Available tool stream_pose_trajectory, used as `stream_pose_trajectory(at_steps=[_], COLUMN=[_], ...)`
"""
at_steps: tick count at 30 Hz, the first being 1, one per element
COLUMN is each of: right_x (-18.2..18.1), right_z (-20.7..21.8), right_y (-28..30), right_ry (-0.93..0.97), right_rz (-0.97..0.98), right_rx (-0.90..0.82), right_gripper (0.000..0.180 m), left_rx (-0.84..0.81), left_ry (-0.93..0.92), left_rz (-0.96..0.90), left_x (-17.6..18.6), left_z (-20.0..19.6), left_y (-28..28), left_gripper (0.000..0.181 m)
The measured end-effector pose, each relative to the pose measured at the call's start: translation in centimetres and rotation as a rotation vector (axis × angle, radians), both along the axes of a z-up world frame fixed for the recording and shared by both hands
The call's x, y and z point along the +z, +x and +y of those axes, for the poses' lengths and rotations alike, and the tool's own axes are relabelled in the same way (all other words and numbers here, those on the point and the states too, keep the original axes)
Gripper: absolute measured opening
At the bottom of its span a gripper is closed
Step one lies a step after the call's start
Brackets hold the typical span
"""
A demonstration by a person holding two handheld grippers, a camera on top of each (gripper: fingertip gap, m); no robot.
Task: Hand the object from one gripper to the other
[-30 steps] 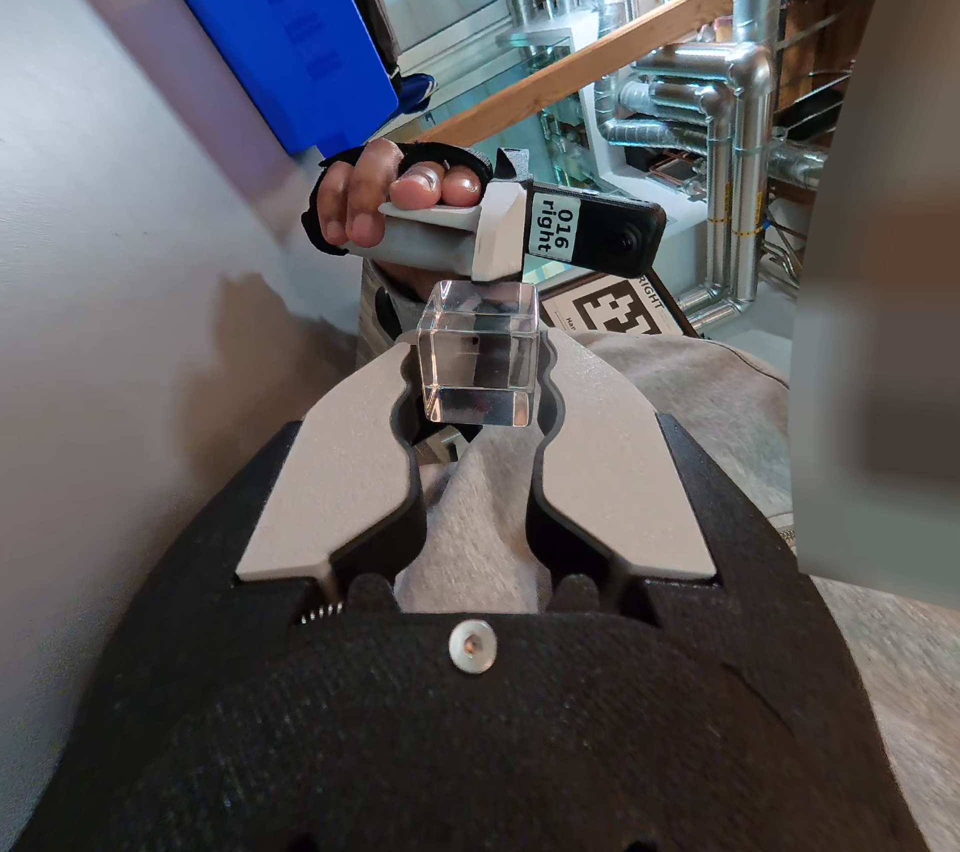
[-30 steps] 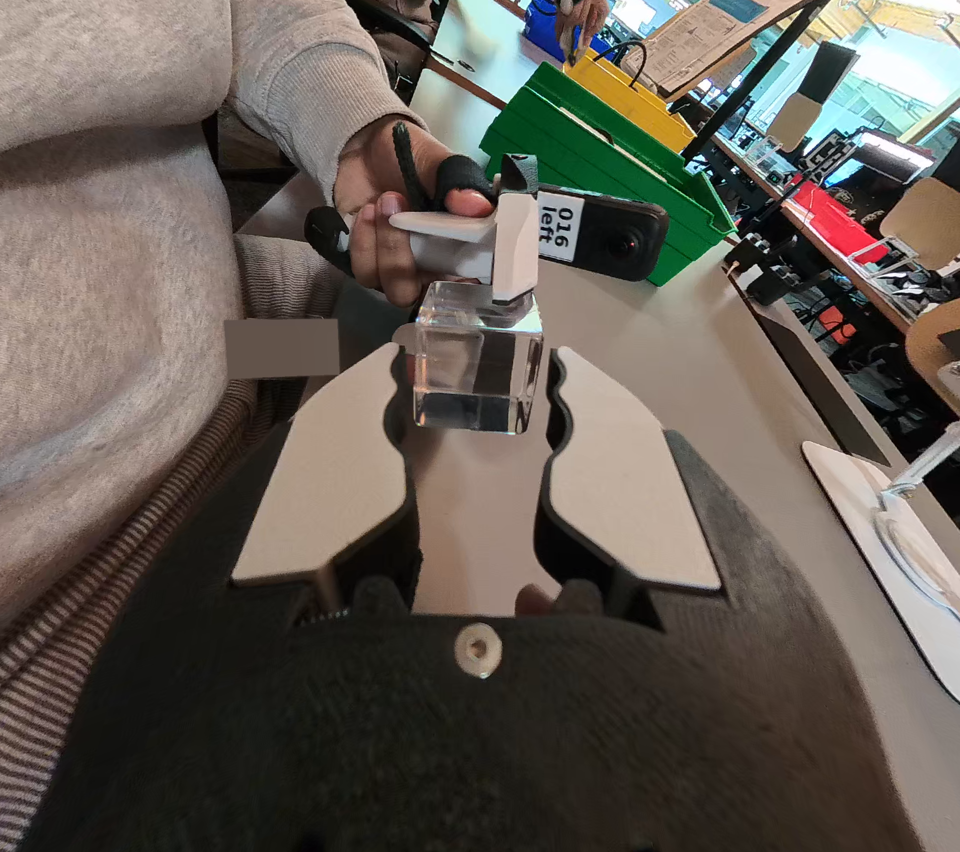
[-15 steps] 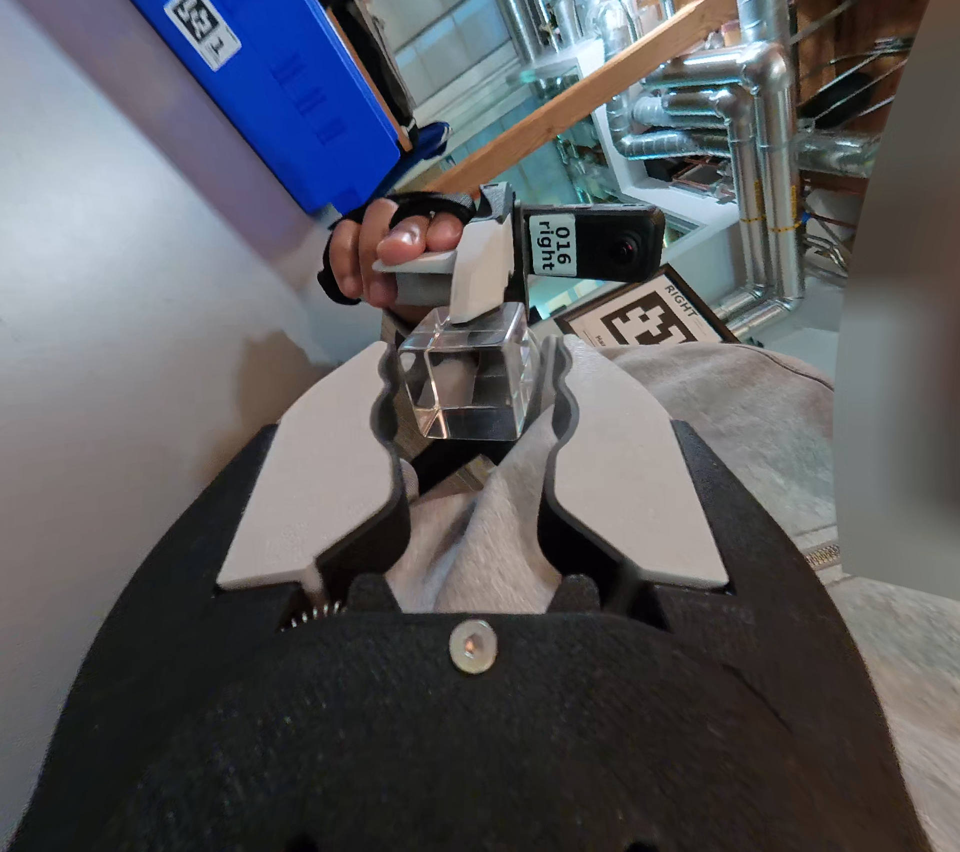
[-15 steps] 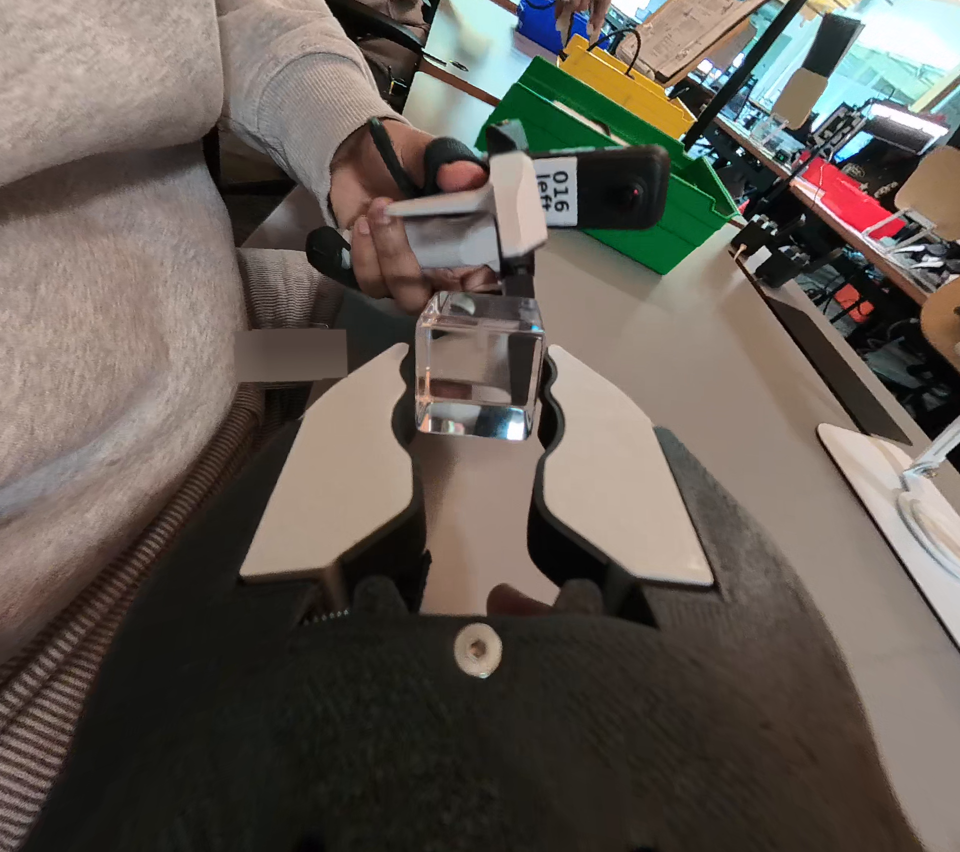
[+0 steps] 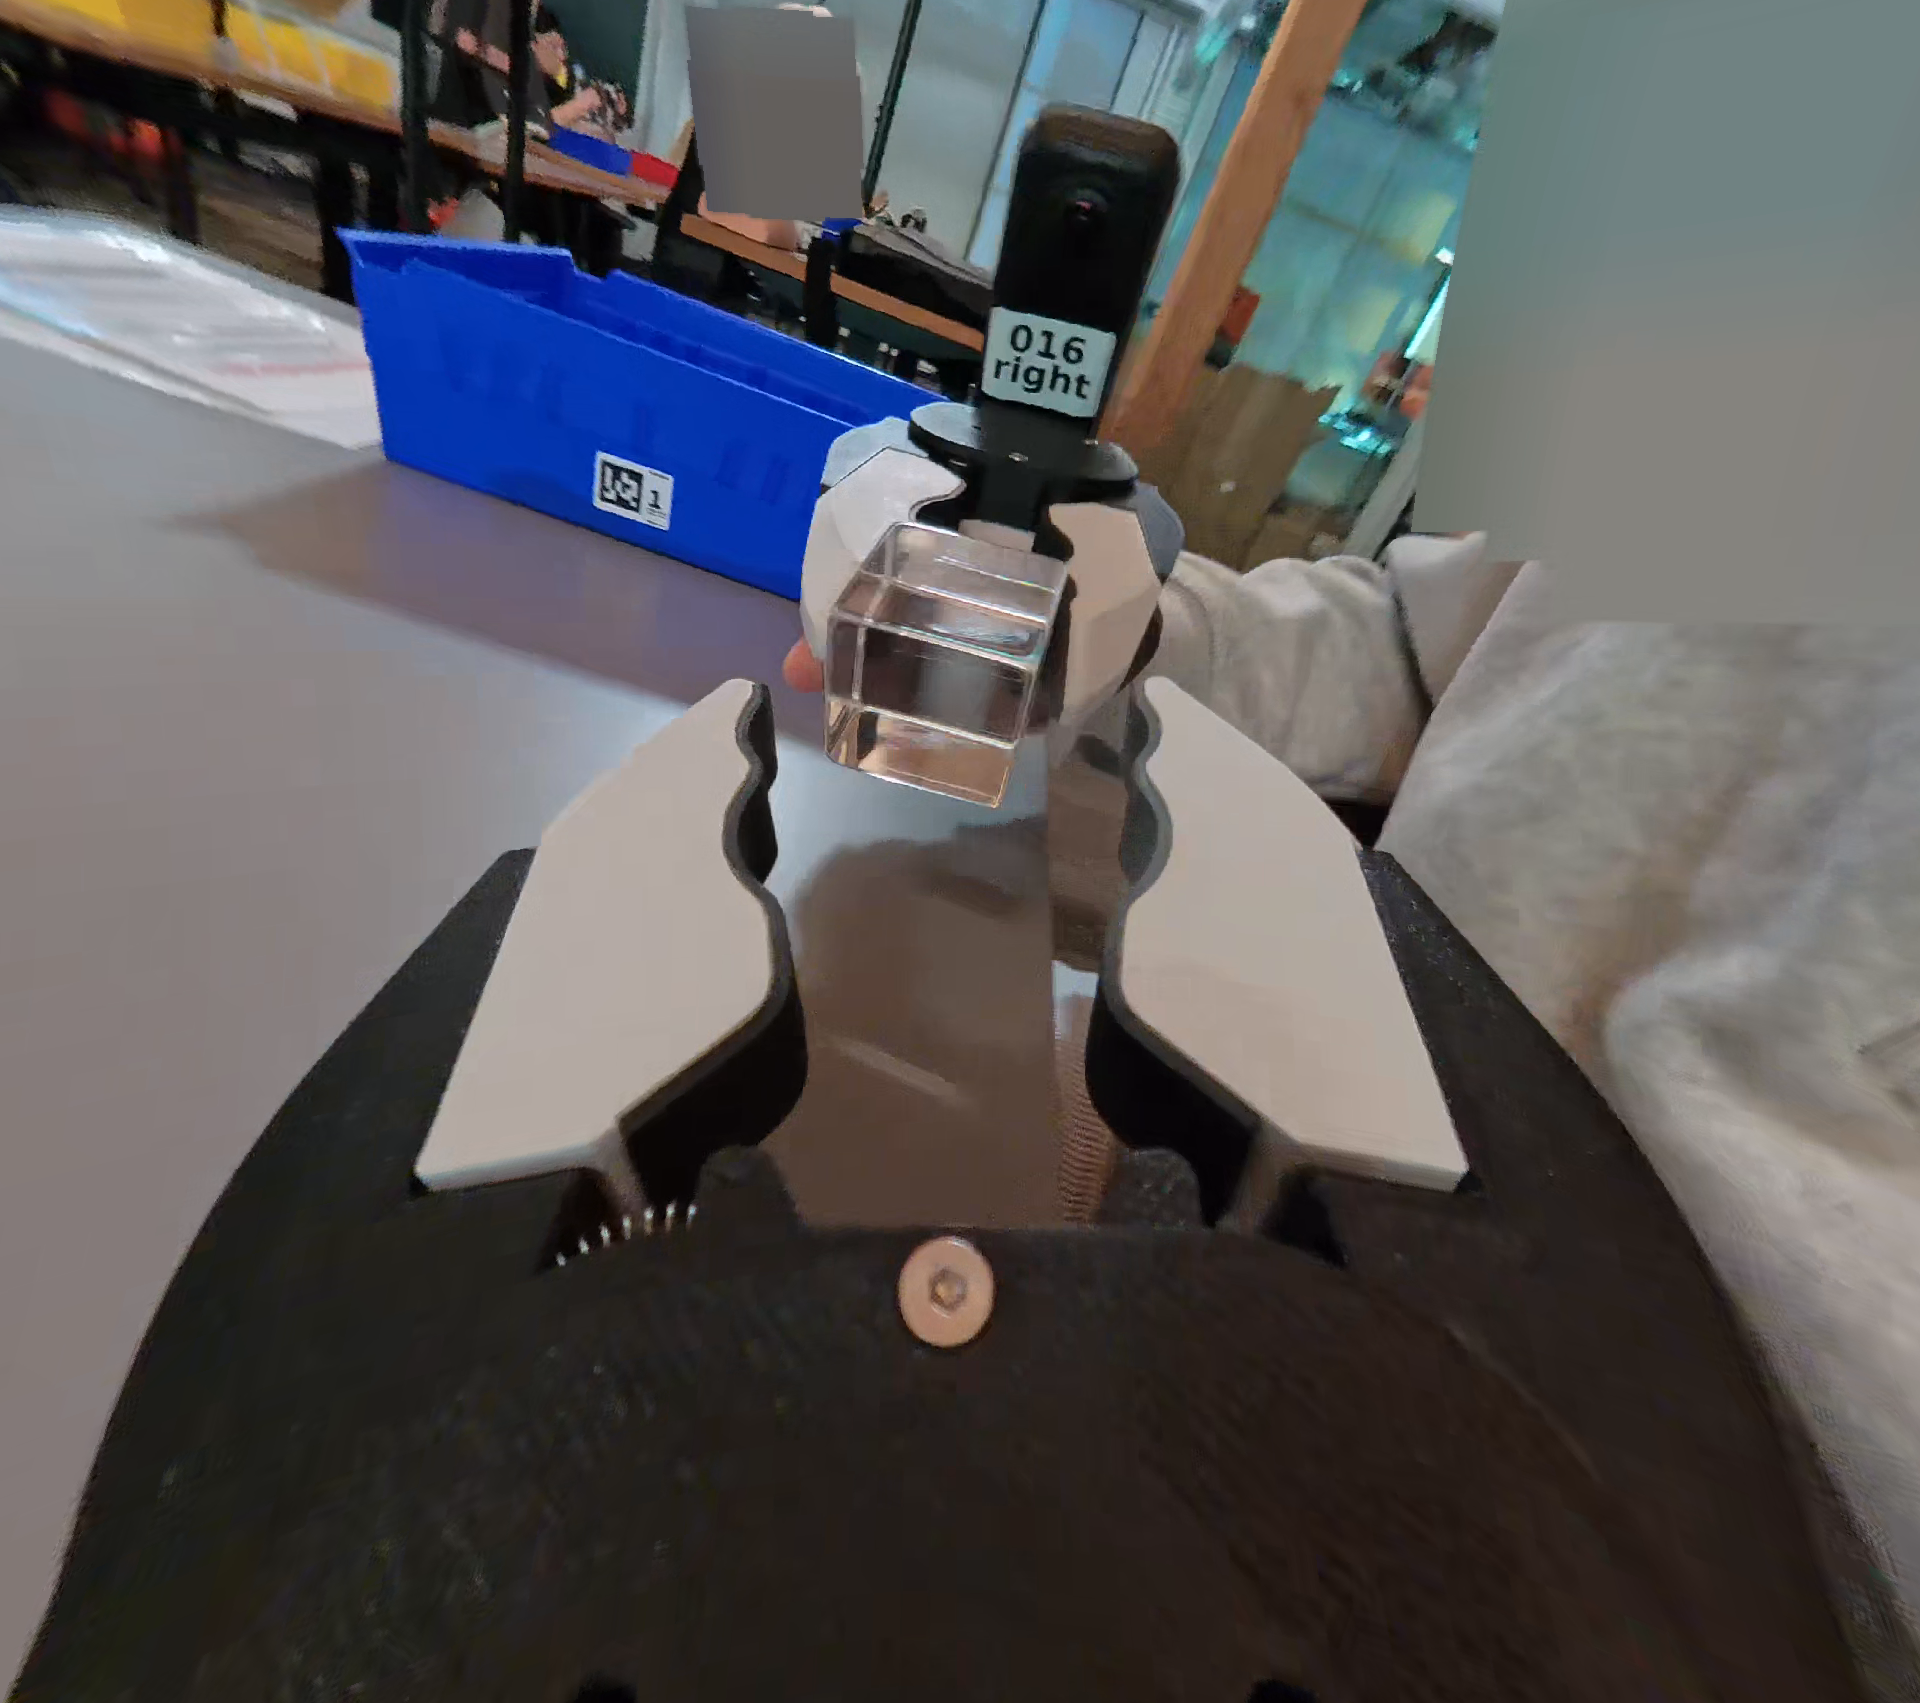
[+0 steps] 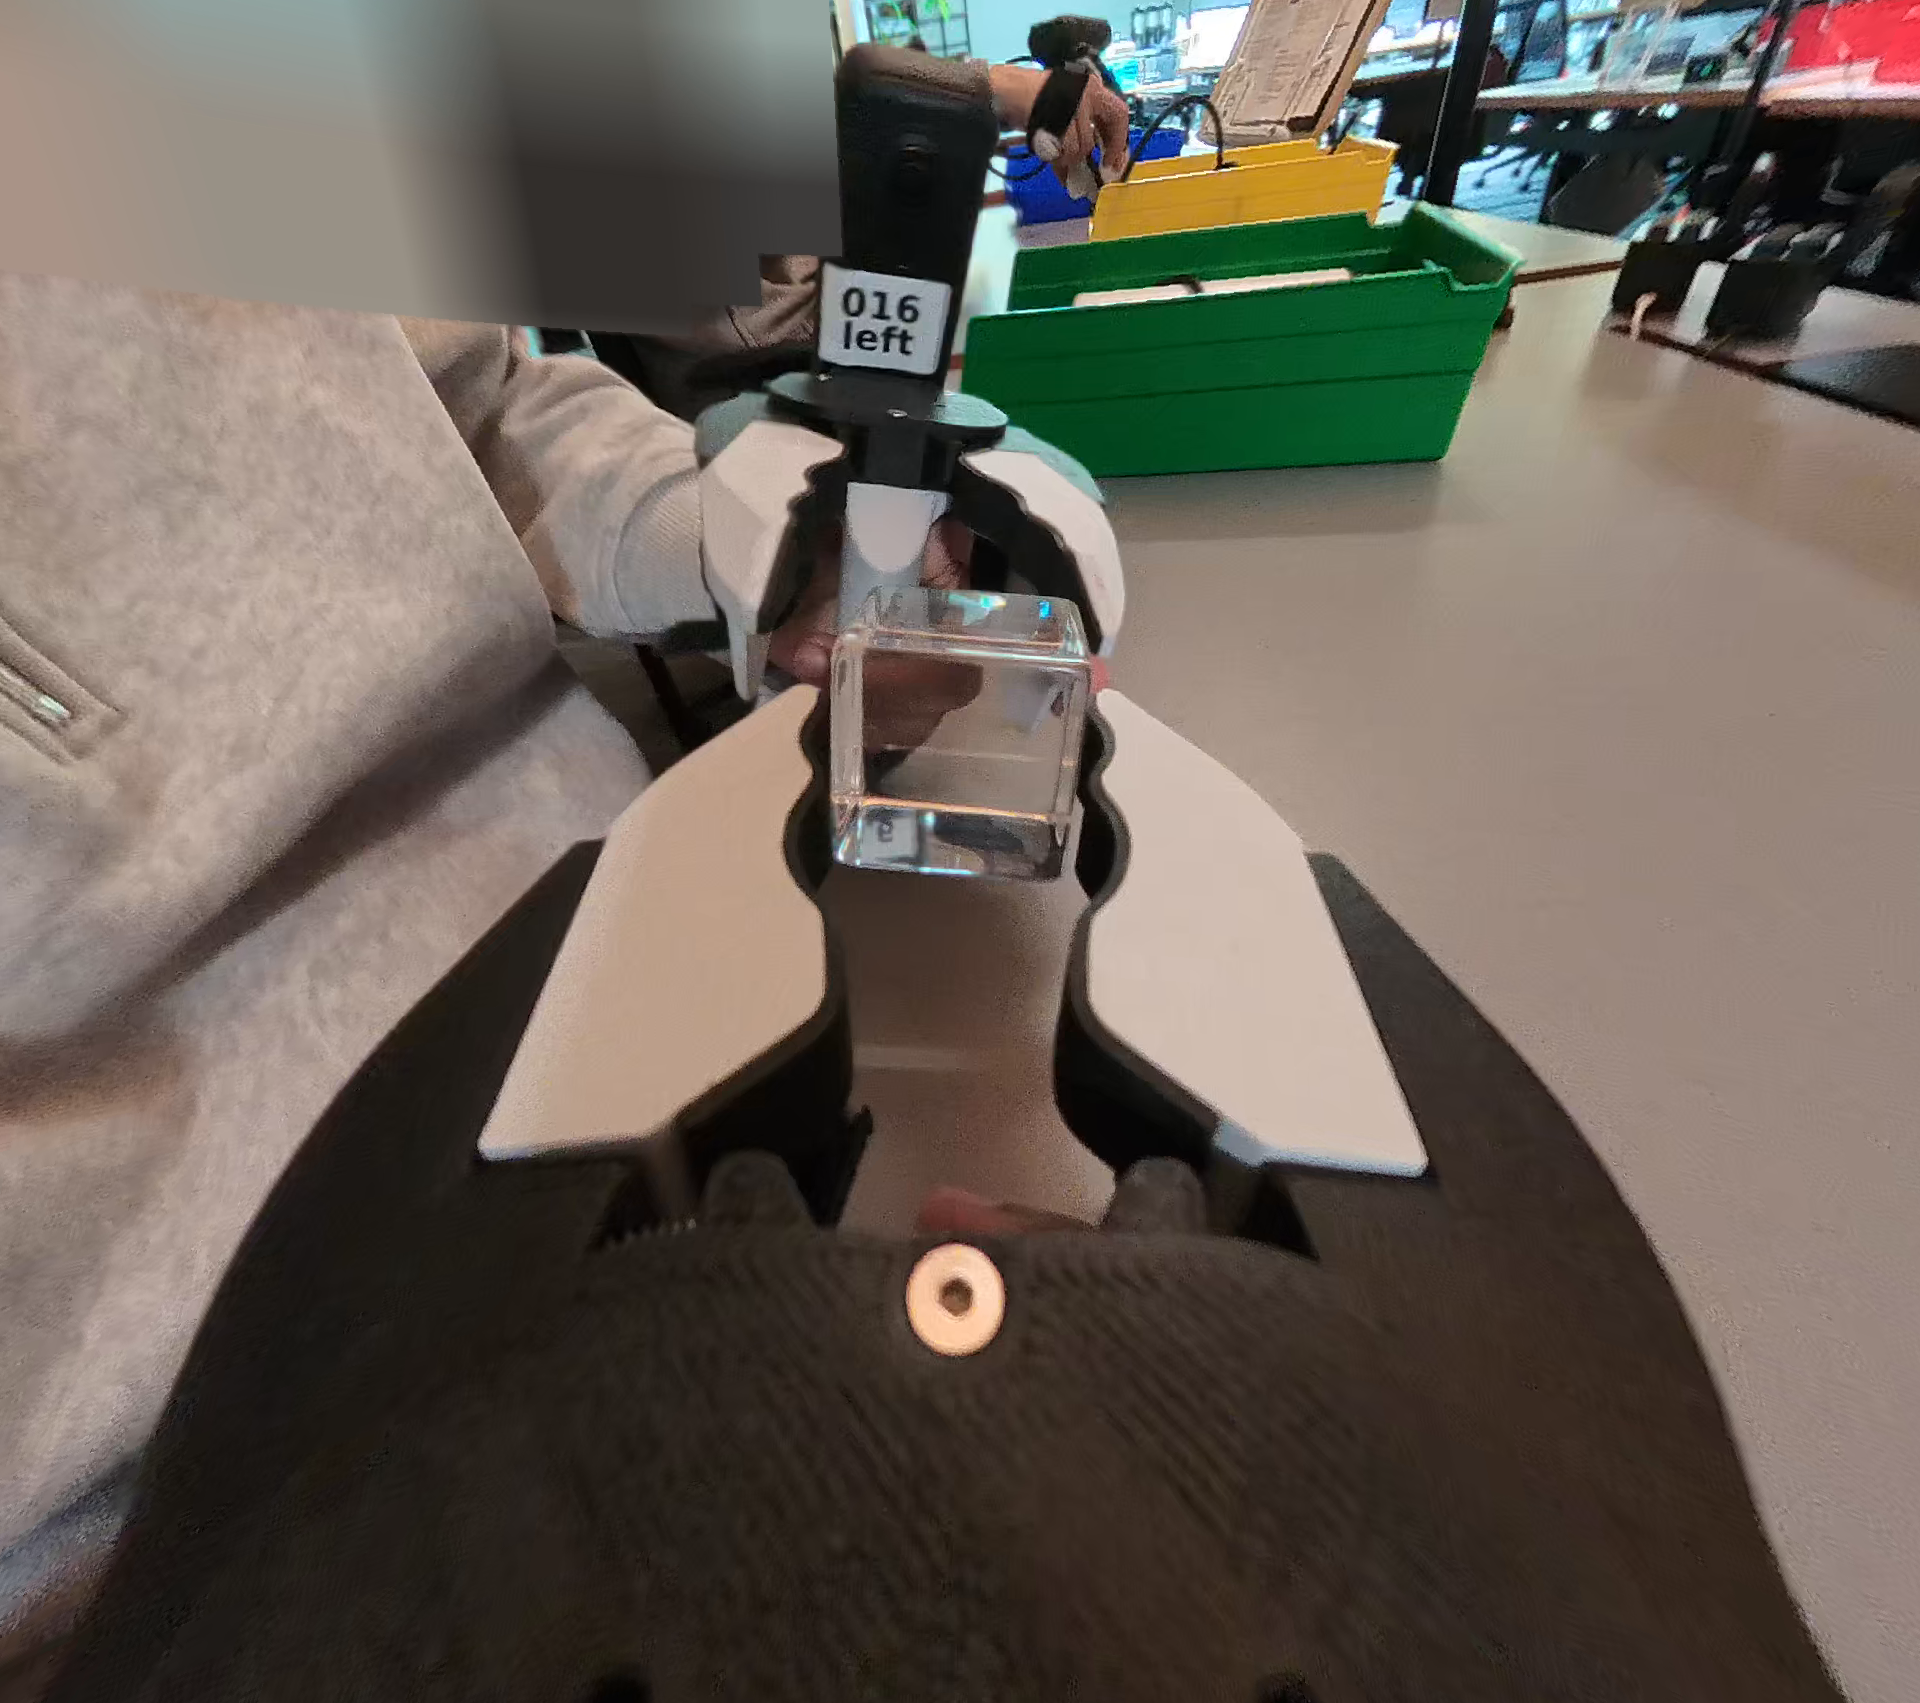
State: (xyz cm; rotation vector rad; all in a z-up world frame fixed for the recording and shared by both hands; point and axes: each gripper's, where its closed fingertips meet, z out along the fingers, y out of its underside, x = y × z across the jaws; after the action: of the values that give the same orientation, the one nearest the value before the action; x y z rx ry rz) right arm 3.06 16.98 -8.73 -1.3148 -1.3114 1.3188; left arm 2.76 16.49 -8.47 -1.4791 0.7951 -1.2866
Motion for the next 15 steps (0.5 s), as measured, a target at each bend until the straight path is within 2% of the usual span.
stream_pose_trajectory(at_steps=[6,12,15], right_x=[0.9,0.7,0.9], right_z=[0.5,0.0,-0.6], right_y=[-0.1,-1.0,-1.4], right_ry=[-0.328,-0.818,-0.959], right_rz=[0.072,0.081,0.096], right_rx=[0.041,0.163,0.231], right_gripper=[0.045,0.045,0.045], left_rx=[0.118,0.249,0.236], left_ry=[0.272,0.734,0.754], left_rz=[0.134,0.284,0.330], left_x=[0.1,1.4,0.6], left_z=[0.2,-1.2,-1.4], left_y=[-0.3,0.0,0.5], left_gripper=[0.065,0.068,0.068])
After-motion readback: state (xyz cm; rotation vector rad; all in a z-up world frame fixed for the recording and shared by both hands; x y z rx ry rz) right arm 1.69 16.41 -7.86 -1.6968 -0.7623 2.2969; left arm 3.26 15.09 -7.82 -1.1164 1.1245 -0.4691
